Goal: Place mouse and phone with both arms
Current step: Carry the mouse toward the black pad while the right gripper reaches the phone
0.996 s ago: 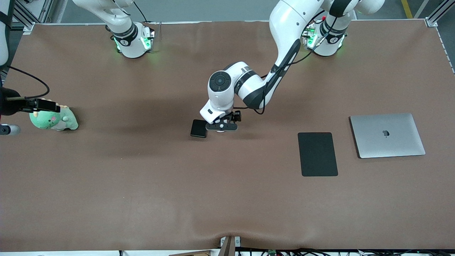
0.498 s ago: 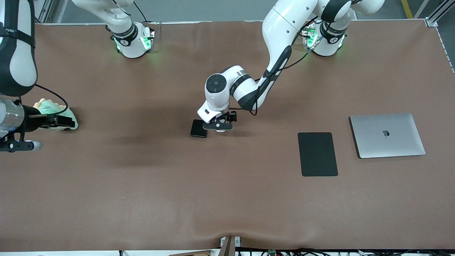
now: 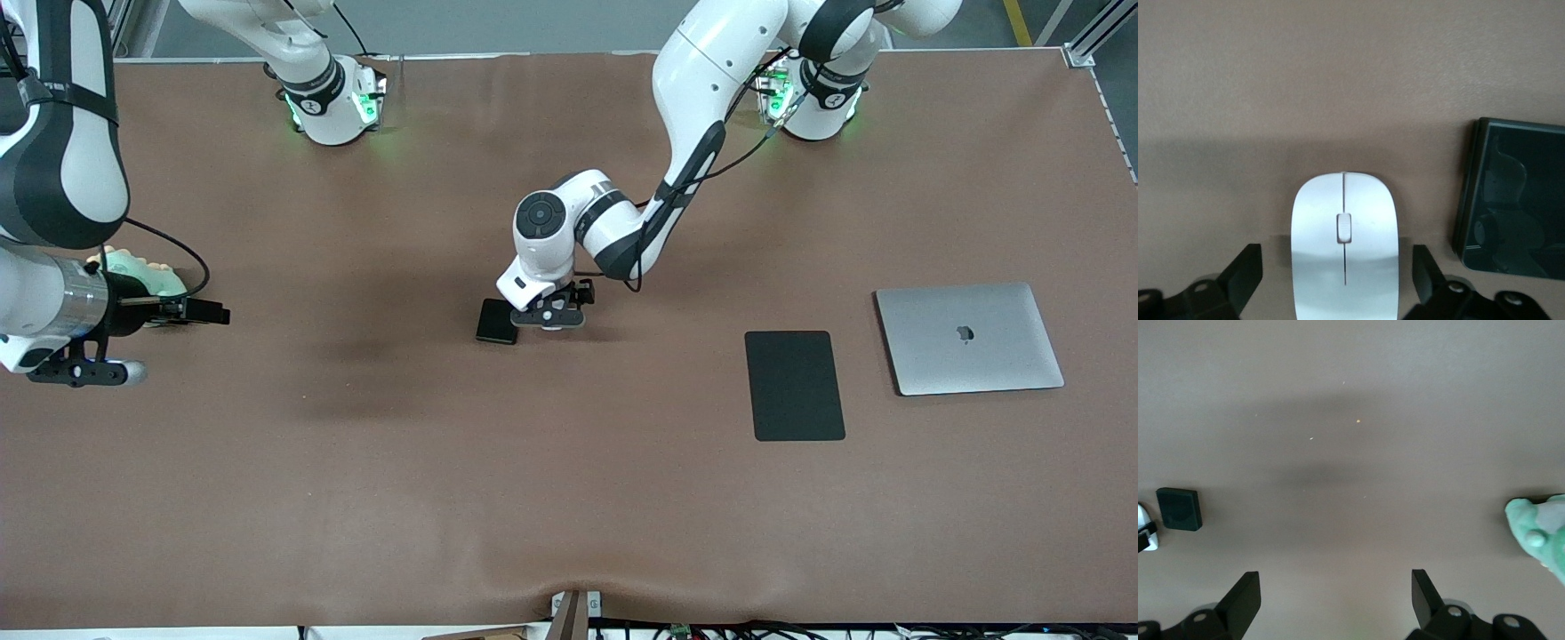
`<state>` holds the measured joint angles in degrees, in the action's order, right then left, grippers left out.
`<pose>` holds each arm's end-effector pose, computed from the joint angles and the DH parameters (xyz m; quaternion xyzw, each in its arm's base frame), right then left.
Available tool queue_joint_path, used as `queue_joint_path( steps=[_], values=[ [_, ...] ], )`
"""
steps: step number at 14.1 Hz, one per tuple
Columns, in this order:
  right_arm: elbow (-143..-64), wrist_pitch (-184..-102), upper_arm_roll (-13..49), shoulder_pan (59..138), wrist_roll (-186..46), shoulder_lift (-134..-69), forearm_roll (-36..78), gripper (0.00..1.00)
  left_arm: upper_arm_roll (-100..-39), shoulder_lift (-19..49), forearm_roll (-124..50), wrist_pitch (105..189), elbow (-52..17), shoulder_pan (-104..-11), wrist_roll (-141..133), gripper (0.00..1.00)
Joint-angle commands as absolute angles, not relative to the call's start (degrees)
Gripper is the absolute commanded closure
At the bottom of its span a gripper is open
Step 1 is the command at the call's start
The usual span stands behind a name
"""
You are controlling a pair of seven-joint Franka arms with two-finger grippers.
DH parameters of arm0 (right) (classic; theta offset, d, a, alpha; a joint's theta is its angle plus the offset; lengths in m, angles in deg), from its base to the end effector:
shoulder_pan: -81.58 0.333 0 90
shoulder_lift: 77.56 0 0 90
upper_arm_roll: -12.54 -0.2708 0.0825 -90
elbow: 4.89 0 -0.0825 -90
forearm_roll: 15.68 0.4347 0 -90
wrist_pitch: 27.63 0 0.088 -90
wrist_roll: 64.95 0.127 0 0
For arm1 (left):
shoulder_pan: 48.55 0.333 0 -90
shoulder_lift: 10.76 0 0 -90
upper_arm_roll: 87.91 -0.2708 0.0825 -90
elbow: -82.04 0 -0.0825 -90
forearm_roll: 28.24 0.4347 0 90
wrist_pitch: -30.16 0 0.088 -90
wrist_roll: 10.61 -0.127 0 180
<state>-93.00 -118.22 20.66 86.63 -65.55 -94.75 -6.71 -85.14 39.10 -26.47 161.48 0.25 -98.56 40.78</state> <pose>0.6533 -0.0089 0.3895 -0.9899 0.0316 0.1243 0.0604 0.4436 -0.5763 0.0903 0.9999 -0.0138 -0.0069 0.0024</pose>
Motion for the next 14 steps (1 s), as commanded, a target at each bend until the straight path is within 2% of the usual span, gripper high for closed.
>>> queue_joint_path(
  steps=[1, 2, 3, 9, 11, 14],
  values=[
    [-94.1, -119.0, 20.5, 87.6, -62.2, -94.6, -5.5, 0.0, -85.6, 40.2, -24.9, 161.9, 1.5, -99.4, 44.1, 0.75],
    [-94.4, -119.1, 19.4, 88.0, -59.6, -94.6, -5.5, 0.0, -85.6, 40.2, -24.9, 161.8, 1.5, -99.4, 44.1, 0.94],
    [-94.5, -119.1, 17.7, 87.9, -57.8, -94.6, -5.5, 0.0, -85.6, 40.0, -24.9, 161.6, 1.5, -99.4, 44.0, 1.0],
    [-97.3, -123.8, 11.2, 88.1, -51.3, -95.0, -5.5, 0.0, -85.7, 36.3, -25.3, 157.1, 1.7, -98.5, 44.0, 1.0],
    [-99.2, -127.0, 8.7, 88.1, -48.0, -95.0, -5.5, 0.0, -85.7, 33.4, -25.3, 154.3, 1.7, -97.1, 43.6, 0.95],
    [-100.4, -129.9, 6.3, 88.5, -45.1, -95.7, -5.5, 0.0, -85.6, 30.0, -25.5, 151.8, 1.5, -94.0, 43.3, 0.94]
  ],
)
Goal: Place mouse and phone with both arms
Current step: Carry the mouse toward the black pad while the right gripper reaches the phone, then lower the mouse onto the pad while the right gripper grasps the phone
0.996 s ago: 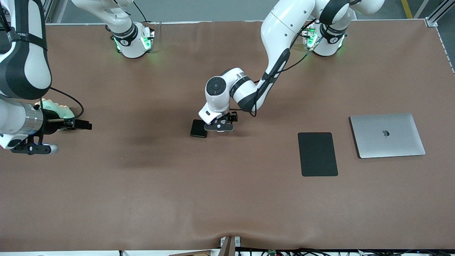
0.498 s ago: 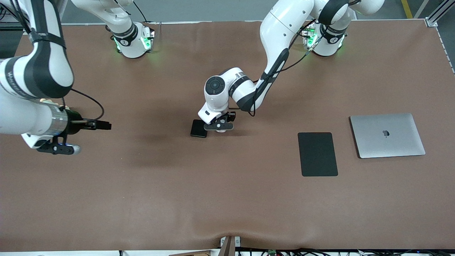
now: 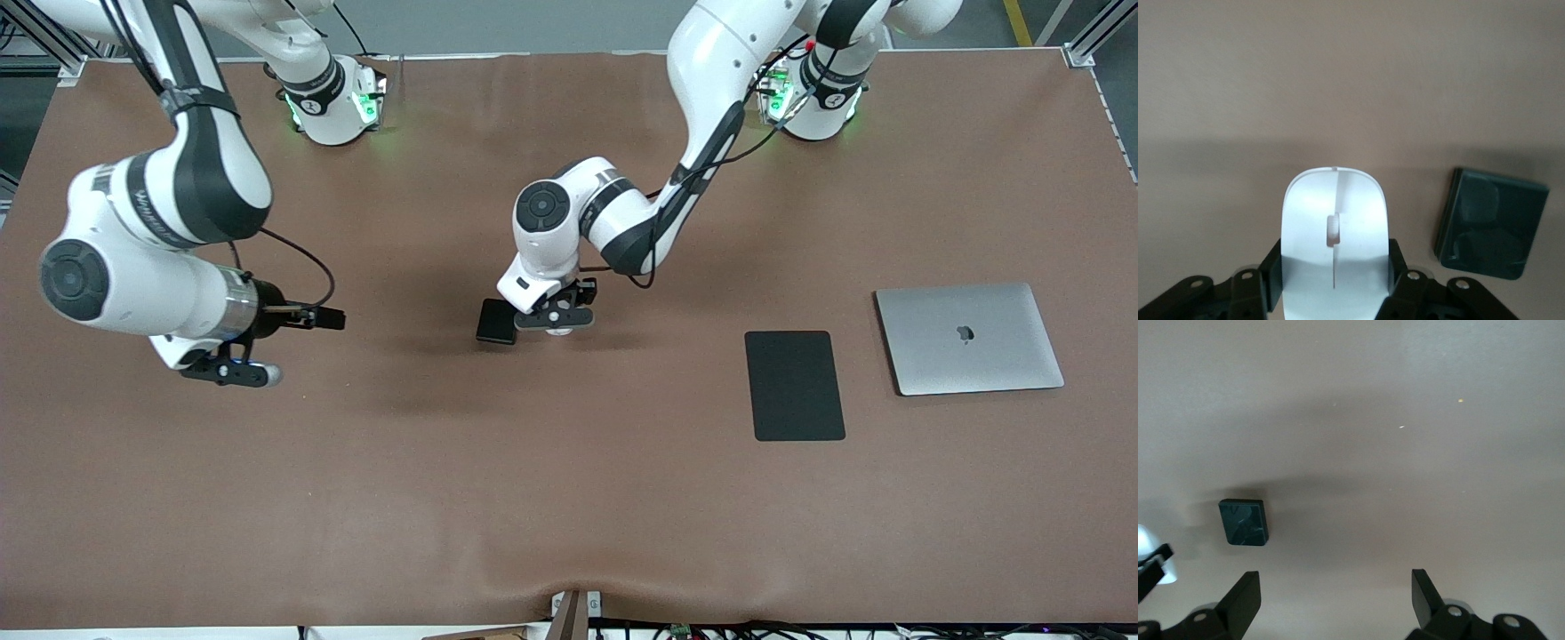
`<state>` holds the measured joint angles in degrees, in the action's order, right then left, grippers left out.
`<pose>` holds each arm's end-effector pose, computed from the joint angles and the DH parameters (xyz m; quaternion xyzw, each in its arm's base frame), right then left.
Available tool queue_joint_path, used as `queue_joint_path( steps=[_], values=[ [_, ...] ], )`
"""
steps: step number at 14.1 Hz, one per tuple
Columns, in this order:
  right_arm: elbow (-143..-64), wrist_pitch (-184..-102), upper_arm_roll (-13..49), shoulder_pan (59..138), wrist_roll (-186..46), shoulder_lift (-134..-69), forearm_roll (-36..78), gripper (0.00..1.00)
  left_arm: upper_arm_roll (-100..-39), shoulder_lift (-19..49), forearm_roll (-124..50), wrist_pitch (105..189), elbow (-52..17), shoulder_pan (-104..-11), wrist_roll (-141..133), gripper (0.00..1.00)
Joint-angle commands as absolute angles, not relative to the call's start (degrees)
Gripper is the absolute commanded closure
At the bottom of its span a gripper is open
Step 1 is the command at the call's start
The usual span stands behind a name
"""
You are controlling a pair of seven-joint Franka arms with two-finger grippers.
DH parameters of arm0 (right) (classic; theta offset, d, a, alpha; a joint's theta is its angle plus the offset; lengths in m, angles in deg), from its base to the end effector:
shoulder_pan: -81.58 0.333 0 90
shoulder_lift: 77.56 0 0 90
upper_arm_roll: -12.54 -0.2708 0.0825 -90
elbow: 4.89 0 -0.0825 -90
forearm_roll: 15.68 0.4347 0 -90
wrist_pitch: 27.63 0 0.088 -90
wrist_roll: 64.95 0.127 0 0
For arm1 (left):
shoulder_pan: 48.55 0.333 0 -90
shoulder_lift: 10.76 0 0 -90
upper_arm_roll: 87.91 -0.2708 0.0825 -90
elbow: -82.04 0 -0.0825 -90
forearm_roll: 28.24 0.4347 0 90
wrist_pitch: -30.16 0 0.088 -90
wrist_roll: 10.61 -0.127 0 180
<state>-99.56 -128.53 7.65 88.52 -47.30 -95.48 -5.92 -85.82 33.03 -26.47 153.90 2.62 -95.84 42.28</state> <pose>0.6388 0.1497 0.3349 -0.9875 0.0754 0.1218 0.0658 0.4891 -0.5620 0.1764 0.9996 0.0272 0.0033 0.0036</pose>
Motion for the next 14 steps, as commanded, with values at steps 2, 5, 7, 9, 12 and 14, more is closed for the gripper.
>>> queue_joint_path(
  steps=[2, 5, 7, 9, 12, 14],
  values=[
    [-100.7, -131.7, 5.9, 89.7, -43.0, -96.8, -5.5, 0.0, -85.3, 28.3, -25.8, 151.4, 1.3, -91.0, 43.2, 0.94],
    [-104.2, -138.1, 4.3, 92.2, -39.1, -97.8, -5.5, 0.0, -85.2, 25.5, -25.8, 148.2, 0.1, -86.4, 40.7, 0.94],
    [-104.9, -141.2, 2.2, 92.3, -36.0, -99.3, -5.8, 0.0, -85.1, 24.1, -25.9, 146.8, -0.9, -83.0, 38.1, 0.94],
    [-104.9, -143.4, 0.2, 92.6, -33.4, -100.8, -6.2, 0.0, -85.1, 23.2, -25.9, 146.5, -2.2, -80.2, 35.6, 0.94],
    [-105.1, -145.8, -0.6, 94.0, -32.0, -103.0, -6.6, 0.0, -85.1, 20.4, -25.9, 146.5, -5.5, -76.5, 31.2, 0.94],
    [-105.1, -148.7, -0.6, 96.2, -28.8, -105.2, -8.4, 0.0, -85.2, 19.5, -25.9, 146.6, -6.4, -75.4, 29.5, 0.97]
  ],
)
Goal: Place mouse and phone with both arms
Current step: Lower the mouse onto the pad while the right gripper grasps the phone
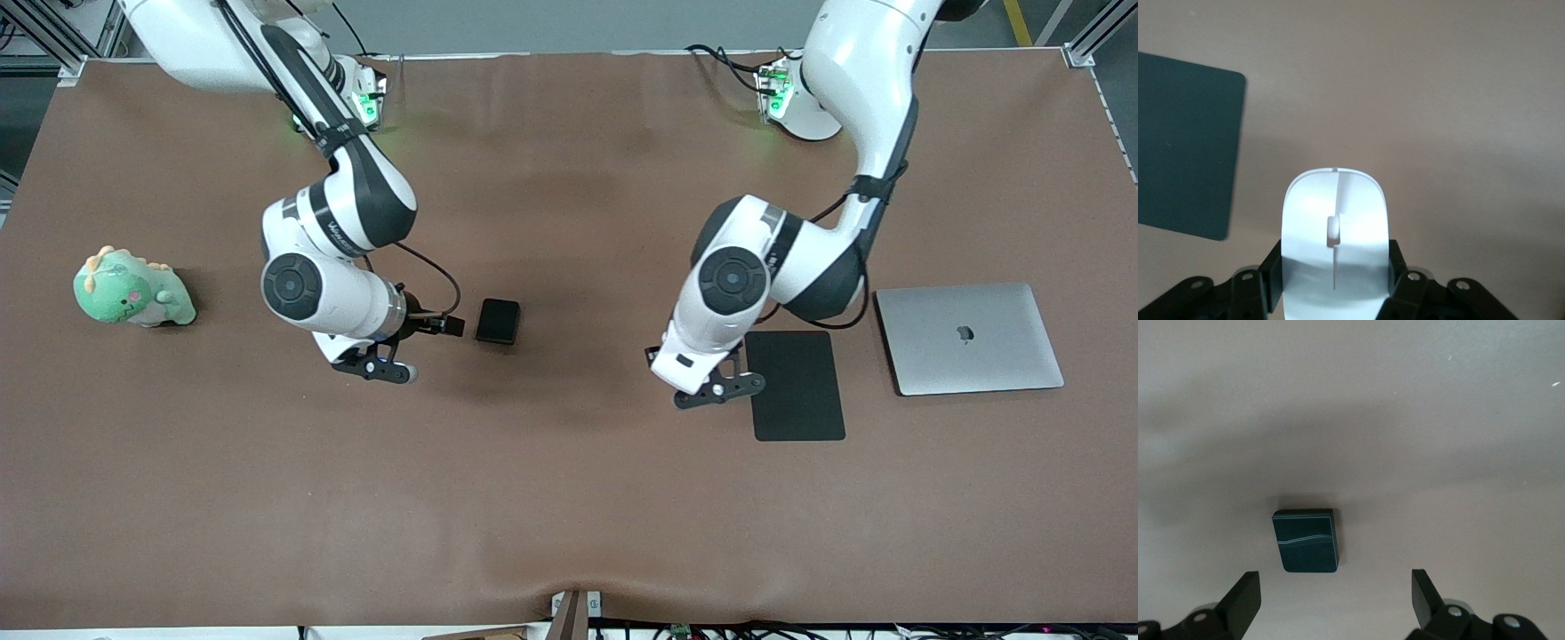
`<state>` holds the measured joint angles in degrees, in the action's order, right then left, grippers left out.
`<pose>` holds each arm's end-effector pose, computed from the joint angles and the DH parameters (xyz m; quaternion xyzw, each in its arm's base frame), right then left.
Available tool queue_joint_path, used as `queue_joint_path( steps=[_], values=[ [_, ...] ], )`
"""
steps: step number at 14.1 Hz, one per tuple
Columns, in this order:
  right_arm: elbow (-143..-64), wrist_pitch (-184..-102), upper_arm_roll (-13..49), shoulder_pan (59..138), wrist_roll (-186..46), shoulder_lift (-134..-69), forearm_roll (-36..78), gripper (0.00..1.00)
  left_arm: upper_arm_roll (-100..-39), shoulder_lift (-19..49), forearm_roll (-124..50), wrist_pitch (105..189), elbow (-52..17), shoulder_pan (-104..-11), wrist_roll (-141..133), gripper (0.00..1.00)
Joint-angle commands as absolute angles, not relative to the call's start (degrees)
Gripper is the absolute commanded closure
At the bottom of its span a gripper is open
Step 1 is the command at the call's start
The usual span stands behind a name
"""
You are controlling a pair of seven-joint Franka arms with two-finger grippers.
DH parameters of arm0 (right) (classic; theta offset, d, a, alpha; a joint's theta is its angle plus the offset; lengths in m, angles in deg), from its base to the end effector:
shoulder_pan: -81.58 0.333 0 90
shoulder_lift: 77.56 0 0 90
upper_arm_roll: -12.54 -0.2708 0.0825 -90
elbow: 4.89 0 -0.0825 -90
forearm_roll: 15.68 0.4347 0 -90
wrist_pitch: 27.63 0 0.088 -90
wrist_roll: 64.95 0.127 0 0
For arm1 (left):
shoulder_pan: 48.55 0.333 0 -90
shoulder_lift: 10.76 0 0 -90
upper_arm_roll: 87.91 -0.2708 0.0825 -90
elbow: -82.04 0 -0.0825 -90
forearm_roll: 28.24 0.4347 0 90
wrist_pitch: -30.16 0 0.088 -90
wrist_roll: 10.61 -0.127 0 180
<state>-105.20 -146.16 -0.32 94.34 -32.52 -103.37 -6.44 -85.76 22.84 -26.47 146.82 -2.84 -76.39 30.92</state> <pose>0.5958 0.2941 0.2226 -0.9852 0.1092 0.1109 0.0724 0.6296 -0.3575 0.2486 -0.9952 -0.0964 0.0108 0.0118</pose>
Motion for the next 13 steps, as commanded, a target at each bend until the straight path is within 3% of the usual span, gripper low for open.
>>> queue_joint_path(
  steps=[1, 8, 13],
  values=[
    [-105.0, -150.2, -0.6, 97.3, -26.4, -106.6, -9.5, 0.0, -85.3, 19.6, -25.8, 146.6, -6.5, -74.5, 28.3, 1.0],
    [-105.7, -155.9, -0.6, 101.4, -19.8, -111.6, -14.9, 0.0, -85.2, 18.1, -25.7, 146.6, -10.9, -64.7, 4.9, 1.0],
    [-110.7, -165.4, -0.6, 102.4, -19.8, -113.1, -15.6, 0.0, -85.2, 18.3, -25.7, 148.4, -13.7, -61.3, -4.8, 1.0]
  ],
)
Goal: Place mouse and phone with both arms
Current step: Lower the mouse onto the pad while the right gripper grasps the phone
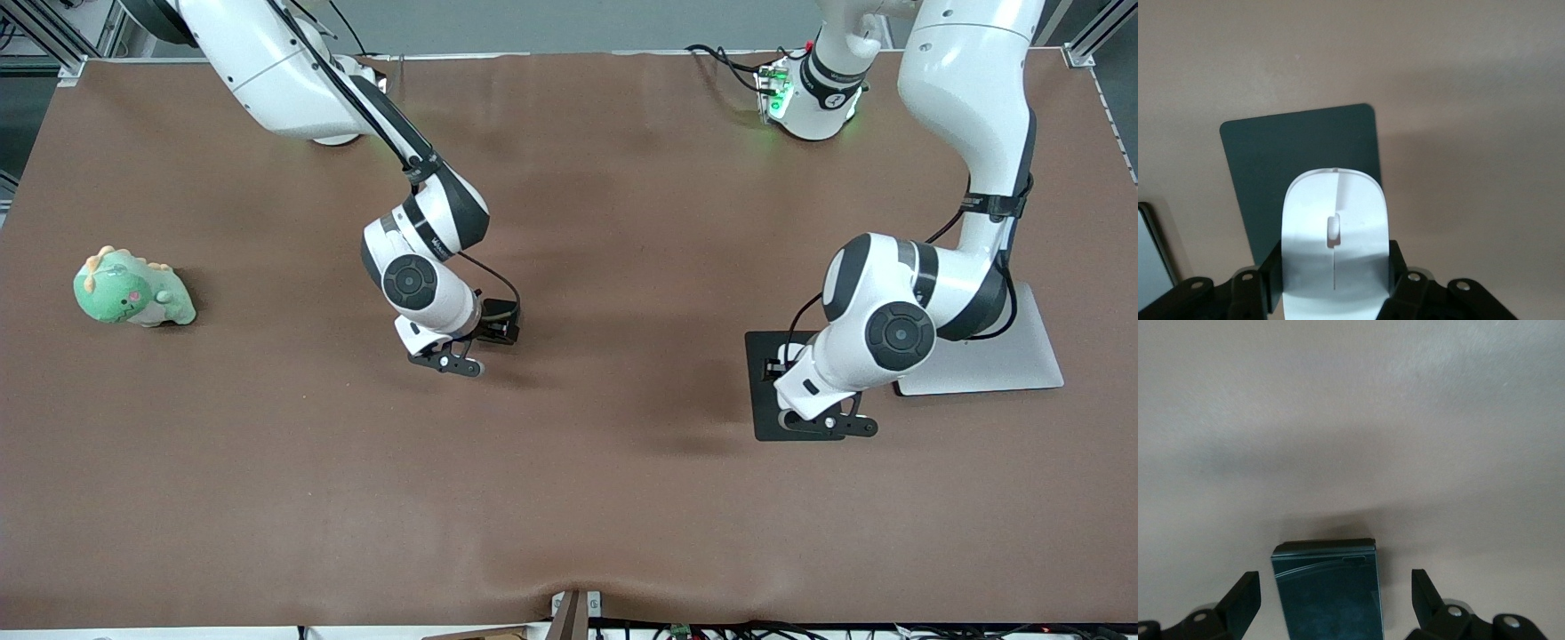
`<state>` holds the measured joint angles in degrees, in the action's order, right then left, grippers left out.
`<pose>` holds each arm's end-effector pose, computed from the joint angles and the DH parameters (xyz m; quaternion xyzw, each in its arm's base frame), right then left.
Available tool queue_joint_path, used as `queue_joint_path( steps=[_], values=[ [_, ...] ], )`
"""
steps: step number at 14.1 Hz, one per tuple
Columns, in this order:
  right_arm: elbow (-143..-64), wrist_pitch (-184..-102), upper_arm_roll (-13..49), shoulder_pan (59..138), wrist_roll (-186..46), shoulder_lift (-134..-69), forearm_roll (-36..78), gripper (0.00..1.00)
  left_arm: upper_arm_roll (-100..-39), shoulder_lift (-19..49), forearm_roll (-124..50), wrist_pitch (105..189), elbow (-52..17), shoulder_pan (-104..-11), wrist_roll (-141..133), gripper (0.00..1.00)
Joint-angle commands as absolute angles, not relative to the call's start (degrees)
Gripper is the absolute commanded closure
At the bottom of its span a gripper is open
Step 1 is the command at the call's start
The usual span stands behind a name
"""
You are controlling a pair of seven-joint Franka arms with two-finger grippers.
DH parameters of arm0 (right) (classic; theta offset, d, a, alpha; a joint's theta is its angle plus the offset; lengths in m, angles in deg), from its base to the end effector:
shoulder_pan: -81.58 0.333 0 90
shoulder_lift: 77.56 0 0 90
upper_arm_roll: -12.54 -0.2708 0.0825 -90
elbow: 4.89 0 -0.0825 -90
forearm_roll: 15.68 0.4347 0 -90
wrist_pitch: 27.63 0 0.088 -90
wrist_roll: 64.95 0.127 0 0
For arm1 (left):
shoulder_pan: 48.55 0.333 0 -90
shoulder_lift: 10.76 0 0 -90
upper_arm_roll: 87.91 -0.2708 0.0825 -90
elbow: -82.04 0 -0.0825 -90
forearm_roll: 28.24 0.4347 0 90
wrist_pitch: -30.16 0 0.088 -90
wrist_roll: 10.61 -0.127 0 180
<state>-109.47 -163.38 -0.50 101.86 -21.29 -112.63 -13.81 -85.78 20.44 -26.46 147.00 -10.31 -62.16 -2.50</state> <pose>0.5409 0.3607 0.1066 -0.9895 0.1199 0.0688 0.0430 0.6664 -0.1840 0.2142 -0.9957 0.0721 0.0563 0.0156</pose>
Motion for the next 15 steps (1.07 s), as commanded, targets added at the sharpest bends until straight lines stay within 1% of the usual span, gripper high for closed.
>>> queue_joint_path(
  steps=[1, 5, 8, 11, 15],
  values=[
    [-110.7, -165.5, -0.6, 102.7, -19.9, -113.2, -15.7, 0.0, -85.2, 18.4, -25.7, 149.4, -14.3, -60.6, -5.4, 1.0],
    [-110.6, -167.0, -1.0, 103.3, -17.9, -114.0, -15.7, 0.0, -85.3, 20.1, -25.3, 156.6, -18.0, -60.4, -5.4, 1.0],
    [-110.7, -167.1, -1.4, 103.4, -17.5, -114.5, -15.7, 0.0, -85.3, 22.7, -25.2, 160.7, -18.5, -60.3, -5.4, 1.0],
    [-111.0, -167.0, -1.4, 103.9, -17.0, -114.5, -16.7, 0.0, -85.4, 25.2, -25.1, 163.0, -18.6, -60.5, -4.5, 1.0],
    [-111.0, -167.0, -1.3, 104.0, -16.2, -114.9, -17.4, 0.0, -85.4, 26.2, -25.2, 164.6, -18.7, -60.0, -3.1, 1.0]
  ],
)
